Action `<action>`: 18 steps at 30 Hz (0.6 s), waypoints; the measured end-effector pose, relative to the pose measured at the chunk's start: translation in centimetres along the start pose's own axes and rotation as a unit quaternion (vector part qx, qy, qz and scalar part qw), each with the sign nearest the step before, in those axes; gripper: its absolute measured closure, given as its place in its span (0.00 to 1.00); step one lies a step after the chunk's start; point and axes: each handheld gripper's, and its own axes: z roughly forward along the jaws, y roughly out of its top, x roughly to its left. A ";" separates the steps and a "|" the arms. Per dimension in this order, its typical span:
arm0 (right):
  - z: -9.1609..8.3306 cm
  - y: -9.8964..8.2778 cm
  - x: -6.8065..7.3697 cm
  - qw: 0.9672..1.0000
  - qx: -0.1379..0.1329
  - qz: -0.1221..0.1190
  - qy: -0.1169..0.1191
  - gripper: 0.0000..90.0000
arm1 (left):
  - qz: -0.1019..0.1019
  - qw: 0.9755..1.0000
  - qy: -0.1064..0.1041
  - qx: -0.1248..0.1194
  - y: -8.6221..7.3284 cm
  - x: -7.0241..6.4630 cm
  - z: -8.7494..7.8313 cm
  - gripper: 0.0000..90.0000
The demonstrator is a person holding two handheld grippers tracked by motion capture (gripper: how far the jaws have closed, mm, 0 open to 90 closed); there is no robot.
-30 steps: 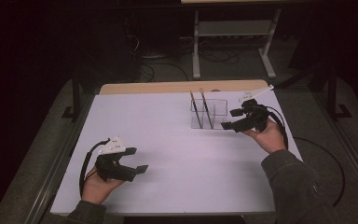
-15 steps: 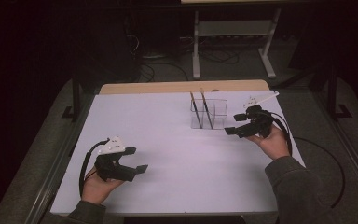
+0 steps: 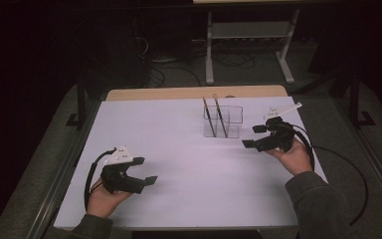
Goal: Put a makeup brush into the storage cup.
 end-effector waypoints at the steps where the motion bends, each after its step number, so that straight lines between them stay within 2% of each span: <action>1: 0.0 -0.1 0.0 1.000 0.000 -0.002 0.001 0.25 | 0.001 1.000 0.000 0.000 0.0 0.0 0.0 0.21; 2: -0.1 -0.1 0.1 1.000 0.004 0.007 0.001 0.24 | 0.001 1.000 0.000 -0.001 0.0 0.0 0.0 0.21; 15: -0.5 -1.3 0.4 1.000 -0.005 0.003 0.002 0.24 | 0.000 1.000 0.003 -0.004 -0.1 0.0 0.0 0.20; 16: -0.6 -1.4 0.6 1.000 0.000 0.011 0.004 0.24 | 0.000 1.000 0.003 -0.004 -0.2 0.0 0.0 0.20; 18: -0.7 -1.6 0.5 1.000 -0.003 0.005 0.003 0.24 | -0.001 1.000 0.003 -0.004 -0.2 0.1 0.0 0.20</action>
